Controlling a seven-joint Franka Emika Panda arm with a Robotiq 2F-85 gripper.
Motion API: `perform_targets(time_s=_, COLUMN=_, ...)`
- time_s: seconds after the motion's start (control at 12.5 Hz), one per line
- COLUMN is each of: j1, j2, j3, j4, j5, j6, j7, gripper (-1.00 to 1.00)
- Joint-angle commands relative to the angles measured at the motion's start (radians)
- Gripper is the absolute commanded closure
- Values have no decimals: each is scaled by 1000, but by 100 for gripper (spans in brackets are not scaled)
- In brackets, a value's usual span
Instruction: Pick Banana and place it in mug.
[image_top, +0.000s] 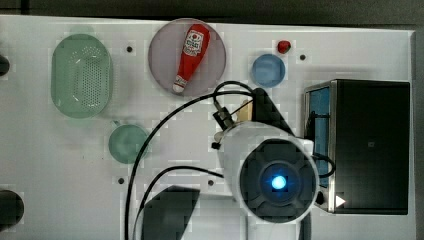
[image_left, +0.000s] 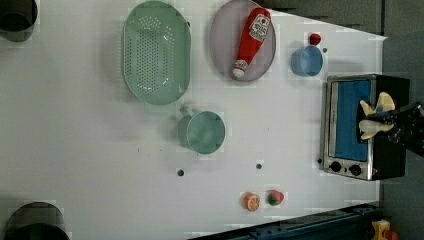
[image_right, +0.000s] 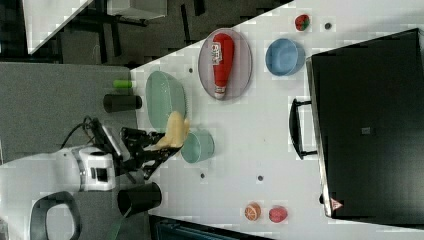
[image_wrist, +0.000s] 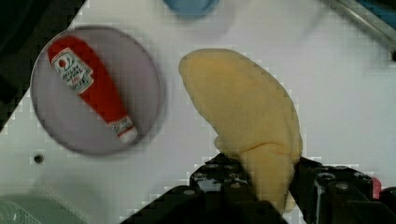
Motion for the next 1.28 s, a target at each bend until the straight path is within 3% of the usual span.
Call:
perform_targets(time_s=0.08, j1=43, j2=44, j3=112, j4=-36, j5=-5, j6=-30, j7=120, gripper=46)
perform_targets(time_s=0.56, j1=66, j2=98, j3=356, j4=-37, j5=96, j6=25, j7=346, gripper=46)
perform_targets(time_s=0.8, j1=68, j2=175, j3=451, j4=-45, j5=98, j6=117, j7=512, gripper=46)
perform_targets(time_s=1.12, j1=69, j2=334, j3=518, j4=-50, j5=72, j6=245, j7=704, gripper=46)
perform_targets(time_s=1.28, j1=69, j2=407, j3=519, j4=-50, j5=-10, j6=265, j7=746, gripper=46)
